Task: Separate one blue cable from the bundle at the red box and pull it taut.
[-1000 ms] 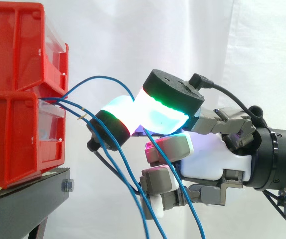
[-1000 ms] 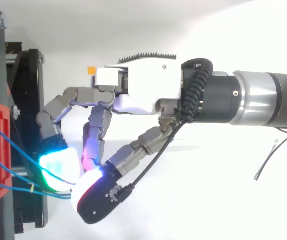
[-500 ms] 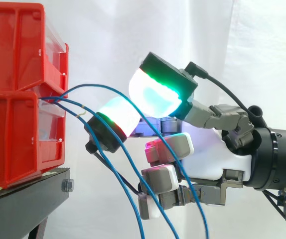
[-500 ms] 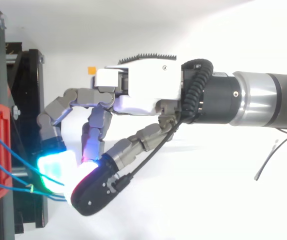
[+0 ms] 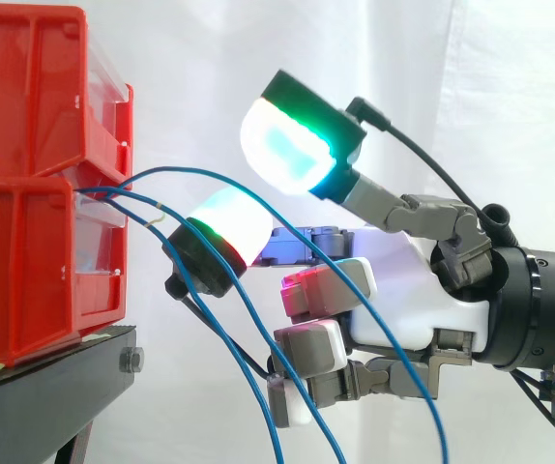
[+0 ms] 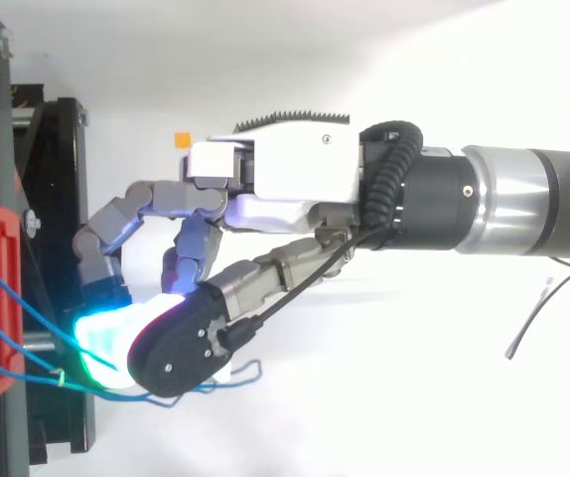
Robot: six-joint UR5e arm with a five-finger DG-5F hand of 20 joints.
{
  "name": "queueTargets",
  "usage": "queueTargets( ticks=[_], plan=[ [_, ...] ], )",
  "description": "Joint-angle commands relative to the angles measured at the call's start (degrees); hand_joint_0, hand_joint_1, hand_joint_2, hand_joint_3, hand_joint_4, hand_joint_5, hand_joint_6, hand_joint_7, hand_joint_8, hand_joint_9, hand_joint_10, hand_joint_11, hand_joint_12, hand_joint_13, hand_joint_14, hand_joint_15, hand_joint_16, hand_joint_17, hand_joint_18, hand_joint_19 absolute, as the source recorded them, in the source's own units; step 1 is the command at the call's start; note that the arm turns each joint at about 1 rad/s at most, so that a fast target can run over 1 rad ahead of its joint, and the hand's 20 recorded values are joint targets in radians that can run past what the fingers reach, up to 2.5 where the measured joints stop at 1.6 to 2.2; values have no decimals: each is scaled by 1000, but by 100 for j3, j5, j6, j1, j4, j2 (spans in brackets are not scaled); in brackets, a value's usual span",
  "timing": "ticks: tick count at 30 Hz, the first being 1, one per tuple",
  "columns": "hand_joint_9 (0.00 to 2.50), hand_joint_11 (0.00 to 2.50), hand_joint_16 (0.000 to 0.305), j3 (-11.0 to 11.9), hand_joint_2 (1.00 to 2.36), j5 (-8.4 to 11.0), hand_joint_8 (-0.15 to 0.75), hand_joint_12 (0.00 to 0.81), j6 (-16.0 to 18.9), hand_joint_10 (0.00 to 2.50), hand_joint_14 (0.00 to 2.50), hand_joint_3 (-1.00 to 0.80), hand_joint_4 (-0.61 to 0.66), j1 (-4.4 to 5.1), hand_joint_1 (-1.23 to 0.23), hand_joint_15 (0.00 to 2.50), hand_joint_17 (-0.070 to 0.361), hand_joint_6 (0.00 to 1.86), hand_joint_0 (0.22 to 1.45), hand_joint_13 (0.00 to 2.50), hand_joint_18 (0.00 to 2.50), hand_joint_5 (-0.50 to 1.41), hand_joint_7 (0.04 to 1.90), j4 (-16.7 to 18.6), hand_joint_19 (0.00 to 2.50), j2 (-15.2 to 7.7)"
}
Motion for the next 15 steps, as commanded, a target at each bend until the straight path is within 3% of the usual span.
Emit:
queueTargets(
  ticks=[1, 9, 15],
  plan=[
    [1435, 933, 71, 0, 1000, 14, 369, 437, -5, 26, 25, -500, 131, 14, -514, 719, 159, 835, 440, 1281, 963, -129, 1060, 0, 686, 0],
    [1419, 1152, 74, 0, 1000, 49, 379, 444, 4, 22, 25, -500, 191, 31, -893, 814, 167, 856, 392, 1342, 1002, -193, 904, 0, 674, 0],
    [1318, 1245, 69, 0, 1000, 49, 351, 429, 4, 16, 28, -500, 217, 40, -983, 849, 155, 853, 438, 1330, 952, -225, 873, 0, 676, 0]
  ],
)
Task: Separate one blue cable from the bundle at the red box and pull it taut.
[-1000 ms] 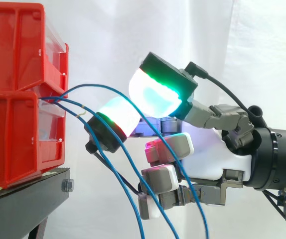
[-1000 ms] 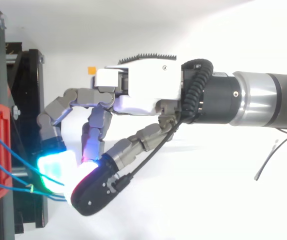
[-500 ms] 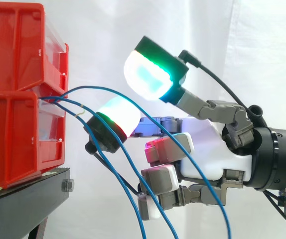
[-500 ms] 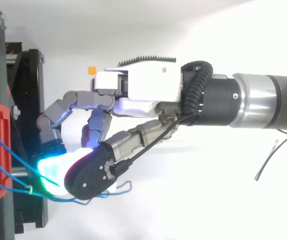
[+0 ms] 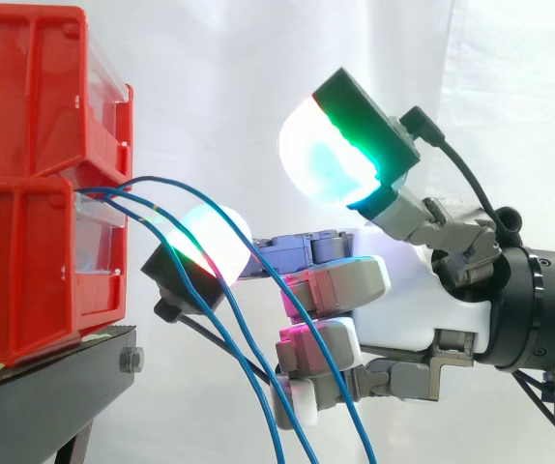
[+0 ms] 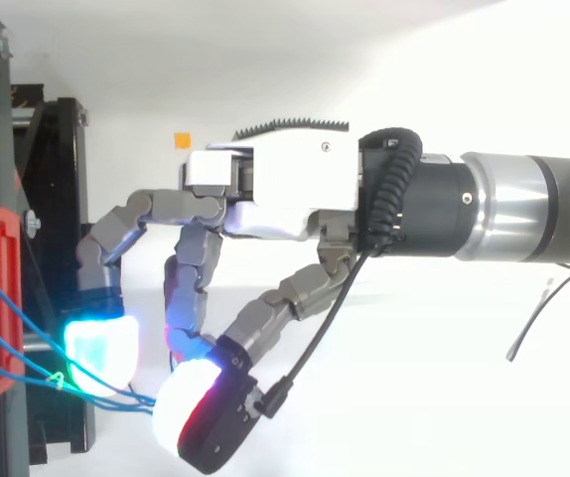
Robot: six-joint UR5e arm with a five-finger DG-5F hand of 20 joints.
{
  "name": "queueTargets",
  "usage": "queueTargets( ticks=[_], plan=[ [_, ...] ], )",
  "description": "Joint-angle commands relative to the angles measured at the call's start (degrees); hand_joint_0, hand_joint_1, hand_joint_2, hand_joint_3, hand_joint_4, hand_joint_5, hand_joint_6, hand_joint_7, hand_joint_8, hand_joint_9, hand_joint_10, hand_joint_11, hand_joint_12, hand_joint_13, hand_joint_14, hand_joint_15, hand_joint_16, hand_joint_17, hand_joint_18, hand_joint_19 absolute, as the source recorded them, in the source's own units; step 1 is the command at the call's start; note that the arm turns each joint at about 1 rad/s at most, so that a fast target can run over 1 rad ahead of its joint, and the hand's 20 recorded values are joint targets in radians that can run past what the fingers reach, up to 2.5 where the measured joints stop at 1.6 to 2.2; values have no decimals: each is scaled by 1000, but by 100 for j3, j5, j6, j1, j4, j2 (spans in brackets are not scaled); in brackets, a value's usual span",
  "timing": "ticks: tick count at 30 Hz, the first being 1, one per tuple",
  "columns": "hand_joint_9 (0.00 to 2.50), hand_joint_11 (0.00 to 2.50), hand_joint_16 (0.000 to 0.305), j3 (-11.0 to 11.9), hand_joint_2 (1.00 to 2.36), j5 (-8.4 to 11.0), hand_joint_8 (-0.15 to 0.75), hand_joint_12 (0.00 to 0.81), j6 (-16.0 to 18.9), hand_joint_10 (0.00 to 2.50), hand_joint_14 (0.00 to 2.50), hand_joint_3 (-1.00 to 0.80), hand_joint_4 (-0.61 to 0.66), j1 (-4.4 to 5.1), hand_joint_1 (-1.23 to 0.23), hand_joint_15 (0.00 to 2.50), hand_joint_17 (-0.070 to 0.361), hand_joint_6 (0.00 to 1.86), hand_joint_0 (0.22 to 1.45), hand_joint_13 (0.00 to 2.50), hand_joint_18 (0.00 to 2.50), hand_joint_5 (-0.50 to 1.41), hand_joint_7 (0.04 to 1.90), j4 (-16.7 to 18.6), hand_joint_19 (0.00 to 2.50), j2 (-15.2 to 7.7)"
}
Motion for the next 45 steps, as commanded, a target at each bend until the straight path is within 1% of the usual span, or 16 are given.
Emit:
queueTargets(
  ticks=[1, 2, 5, 7, 10, 13, 16, 21, 24, 30, 38, 41, 45],
  plan=[
    [1307, 1236, 69, 1, 1000, 1, 355, 430, 2, 18, 29, -500, 219, 2, -977, 845, 155, 853, 439, 1330, 953, -226, 869, 0, 669, 0],
    [1288, 1222, 69, 1, 1000, 1, 352, 429, -7, 18, 27, -500, 217, 2, -970, 840, 155, 852, 441, 1331, 953, -228, 863, 0, 659, 0],
    [1206, 1062, 69, 1, 1000, 1, 373, 438, 2, 21, 26, -500, 233, 2, -929, 725, 155, 853, 437, 1307, 954, -231, 848, 18, 617, 0],
    [1145, 860, 69, 1, 1000, -8, 396, 450, 2, 23, 22, -500, 237, 2, -901, 608, 154, 851, 434, 1284, 956, -231, 847, 26, 583, 0],
    [1071, 521, 68, 1, 1000, -25, 464, 464, 2, 17, 18, -500, 247, 2, -847, 455, 153, 851, 432, 1234, 943, -230, 834, 53, 537, 0],
    [1089, 338, 70, -8, 1000, -25, 511, 480, 37, 12, 17, -500, 261, 2, -820, 401, 157, 849, 430, 1194, 924, -228, 838, 88, 524, 0],
    [1111, 238, 72, -8, 1000, -34, 528, 471, 99, 9, 17, -500, 262, 2, -797, 401, 161, 848, 434, 1136, 903, -228, 848, 105, 523, 0],
    [1233, 208, 73, -8, 1000, -43, 537, 449, 116, 8, 16, -500, 275, 2, -759, 380, 165, 846, 440, 1054, 868, -228, 851, 123, 534, 0],
    [1337, 236, 73, -8, 1000, -43, 534, 444, 116, 9, 16, -500, 287, 11, -756, 377, 164, 844, 444, 1047, 859, -230, 861, 123, 531, 0],
    [1431, 284, 73, -16, 1000, -52, 527, 430, 125, 11, 16, -500, 312, 2, -737, 374, 165, 841, 447, 1034, 848, -230, 863, 123, 533, 0],
    [1395, 276, 73, -16, 1000, -52, 526, 433, 151, 11, 18, -500, 310, 2, -724, 390, 165, 840, 450, 1031, 826, -230, 860, 141, 540, 0],
    [1358, 264, 73, -25, 1000, -87, 522, 430, 389, 11, 17, -500, 301, -6, -719, 392, 165, 840, 453, 1030, 823, -229, 857, 176, 549, 0],
    [1355, 283, 73, -16, 1000, -122, 513, 428, 600, 11, 17, -500, 294, -6, -720, 407, 164, 840, 460, 1039, 815, -228, 859, 211, 561, 0]
  ],
)
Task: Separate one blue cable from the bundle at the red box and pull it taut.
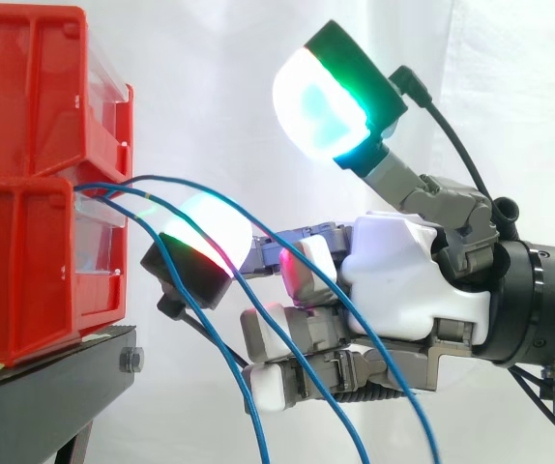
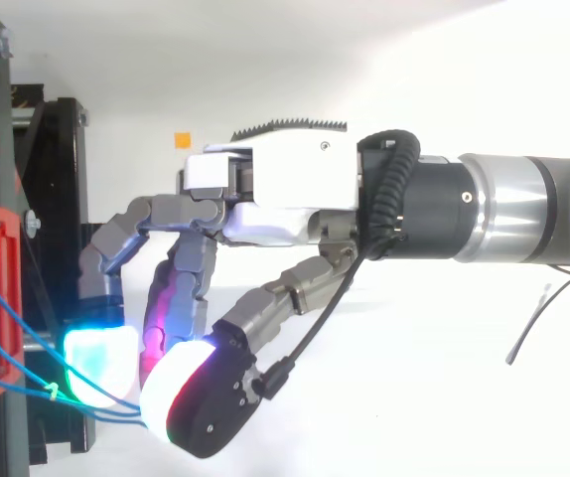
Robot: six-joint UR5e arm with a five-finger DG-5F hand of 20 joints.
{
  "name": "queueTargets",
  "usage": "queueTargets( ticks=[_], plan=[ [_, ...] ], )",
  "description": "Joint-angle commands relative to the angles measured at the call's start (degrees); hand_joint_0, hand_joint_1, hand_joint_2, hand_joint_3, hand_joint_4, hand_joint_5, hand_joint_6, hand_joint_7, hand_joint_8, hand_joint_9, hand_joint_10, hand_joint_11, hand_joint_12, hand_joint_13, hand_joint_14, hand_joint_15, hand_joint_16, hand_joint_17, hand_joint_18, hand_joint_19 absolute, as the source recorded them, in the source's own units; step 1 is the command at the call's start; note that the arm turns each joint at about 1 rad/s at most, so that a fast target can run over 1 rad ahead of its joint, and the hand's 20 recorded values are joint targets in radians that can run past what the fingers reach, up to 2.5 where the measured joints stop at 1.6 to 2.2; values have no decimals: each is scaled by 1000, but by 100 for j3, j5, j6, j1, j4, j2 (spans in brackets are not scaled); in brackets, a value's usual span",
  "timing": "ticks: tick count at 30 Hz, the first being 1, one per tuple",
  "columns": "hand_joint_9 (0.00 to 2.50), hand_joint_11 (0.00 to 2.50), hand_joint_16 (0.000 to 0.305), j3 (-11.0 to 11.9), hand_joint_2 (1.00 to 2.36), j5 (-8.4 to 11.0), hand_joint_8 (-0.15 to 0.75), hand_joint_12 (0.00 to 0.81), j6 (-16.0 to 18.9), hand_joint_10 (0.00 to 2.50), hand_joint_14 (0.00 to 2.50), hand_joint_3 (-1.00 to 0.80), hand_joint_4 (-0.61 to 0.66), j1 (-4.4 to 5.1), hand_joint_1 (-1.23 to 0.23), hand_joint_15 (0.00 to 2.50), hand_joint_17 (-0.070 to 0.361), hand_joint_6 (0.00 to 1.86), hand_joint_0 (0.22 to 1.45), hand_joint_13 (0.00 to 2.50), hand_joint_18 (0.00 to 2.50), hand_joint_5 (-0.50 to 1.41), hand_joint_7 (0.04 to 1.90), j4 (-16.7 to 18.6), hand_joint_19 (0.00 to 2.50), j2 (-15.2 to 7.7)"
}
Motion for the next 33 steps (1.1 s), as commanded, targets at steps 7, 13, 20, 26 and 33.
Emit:
queueTargets(
  ticks=[7, 13, 20, 26, 33],
  plan=[
    [1415, 540, 68, -6, 1000, -39, 443, 412, 289, 22, 21, -500, 242, -3, -743, 503, 152, 836, 532, 1067, 782, -228, 884, 75, 613, 0],
    [1359, 523, 67, -6, 1000, -12, 447, 406, 430, 19, 21, -500, 231, -3, -746, 520, 150, 836, 551, 1070, 776, -229, 888, 75, 615, 0],
    [1236, 219, 68, -6, 1000, -12, 520, 407, 650, 11, 21, -500, 263, 6, -707, 467, 154, 839, 534, 1056, 784, -228, 887, 119, 595, 0],
    [1152, 93, 69, 3, 1000, -21, 537, 409, 667, 4, 20, -498, 281, -3, -683, 411, 156, 841, 527, 974, 750, -230, 895, 163, 576, 0],
    [1211, 30, 69, -6, 1000, -39, 549, 411, 720, 2, 15, -495, 314, -20, -667, 339, 155, 840, 523, 889, 693, -232, 891, 189, 532, 0]
  ],
)
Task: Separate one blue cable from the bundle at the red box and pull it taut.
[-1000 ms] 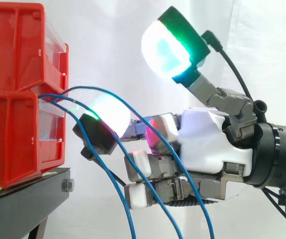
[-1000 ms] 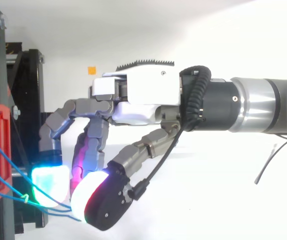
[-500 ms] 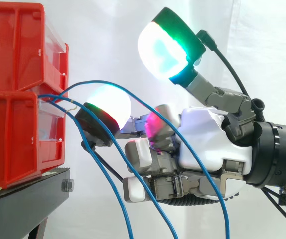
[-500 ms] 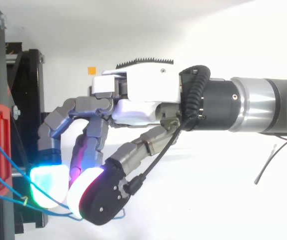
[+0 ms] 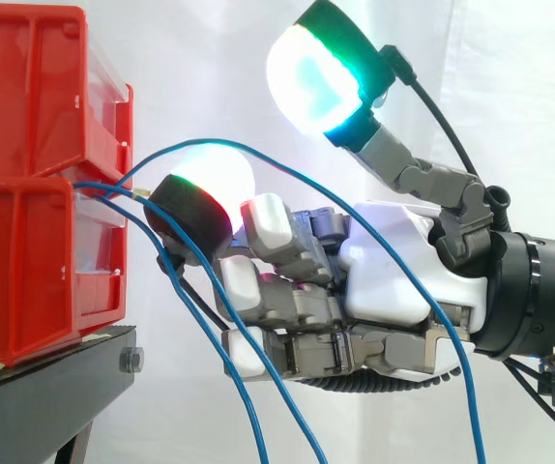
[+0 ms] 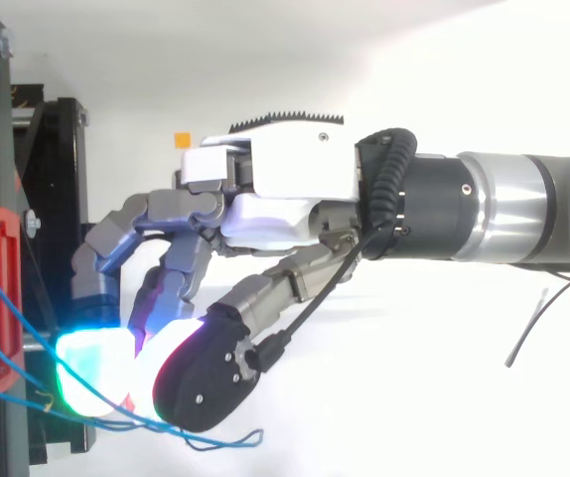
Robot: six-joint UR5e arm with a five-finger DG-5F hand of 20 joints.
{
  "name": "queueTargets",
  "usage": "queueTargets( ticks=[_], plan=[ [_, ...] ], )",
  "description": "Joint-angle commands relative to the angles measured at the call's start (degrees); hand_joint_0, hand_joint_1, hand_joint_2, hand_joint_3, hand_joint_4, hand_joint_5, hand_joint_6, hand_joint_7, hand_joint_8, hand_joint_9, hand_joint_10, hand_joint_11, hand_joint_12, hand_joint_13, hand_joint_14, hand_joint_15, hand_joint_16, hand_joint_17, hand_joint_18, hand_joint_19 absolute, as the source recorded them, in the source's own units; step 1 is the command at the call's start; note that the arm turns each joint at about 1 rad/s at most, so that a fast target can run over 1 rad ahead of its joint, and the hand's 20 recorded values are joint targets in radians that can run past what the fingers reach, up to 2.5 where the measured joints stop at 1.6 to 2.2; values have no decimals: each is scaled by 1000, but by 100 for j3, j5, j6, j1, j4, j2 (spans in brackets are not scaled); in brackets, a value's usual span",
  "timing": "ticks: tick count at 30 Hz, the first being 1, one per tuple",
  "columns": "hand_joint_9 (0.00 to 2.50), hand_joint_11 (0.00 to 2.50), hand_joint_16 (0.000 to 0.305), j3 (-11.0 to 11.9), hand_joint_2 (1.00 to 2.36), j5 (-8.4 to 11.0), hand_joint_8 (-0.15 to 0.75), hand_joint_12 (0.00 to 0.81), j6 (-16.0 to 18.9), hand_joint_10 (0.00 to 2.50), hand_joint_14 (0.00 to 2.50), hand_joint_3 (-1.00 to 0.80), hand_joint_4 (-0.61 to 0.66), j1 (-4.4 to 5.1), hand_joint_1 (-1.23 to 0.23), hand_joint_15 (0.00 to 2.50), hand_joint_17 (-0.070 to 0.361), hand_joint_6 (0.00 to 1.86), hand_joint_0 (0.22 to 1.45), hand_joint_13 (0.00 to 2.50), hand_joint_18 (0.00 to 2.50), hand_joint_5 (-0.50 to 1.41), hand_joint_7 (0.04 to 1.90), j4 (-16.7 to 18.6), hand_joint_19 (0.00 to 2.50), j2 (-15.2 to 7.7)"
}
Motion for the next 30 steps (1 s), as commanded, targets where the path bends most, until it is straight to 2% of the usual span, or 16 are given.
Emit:
queueTargets(
  ticks=[1, 9, 16, 20, 30],
  plan=[
    [1225, 46, 69, -2, 1000, -3, 549, 412, 27, 1, 14, -496, 316, -9, -664, 332, 155, 840, 522, 885, 689, -233, 897, 16, 523, 0],
    [1355, 151, 69, -28, 1000, -56, 530, 408, 36, 7, 15, -496, 325, -35, -656, 333, 154, 839, 521, 879, 674, -233, 899, 25, 525, 0],
    [1355, 173, 69, -195, 1000, -91, 527, 410, 124, 7, 15, -498, 319, -53, -652, 339, 154, 838, 522, 879, 675, -233, 896, 183, 535, 0],
    [1341, 133, 69, -283, 1000, -100, 533, 410, 142, 5, 15, -500, 321, -53, -652, 337, 155, 838, 522, 880, 677, -232, 898, 332, 535, 0],
    [1267, 0, 68, -283, 1000, -284, 567, 394, 133, 0, 11, -498, 345, -79, -644, 243, 153, 832, 526, 836, 664, -233, 903, 420, 472, 0]
  ],
)
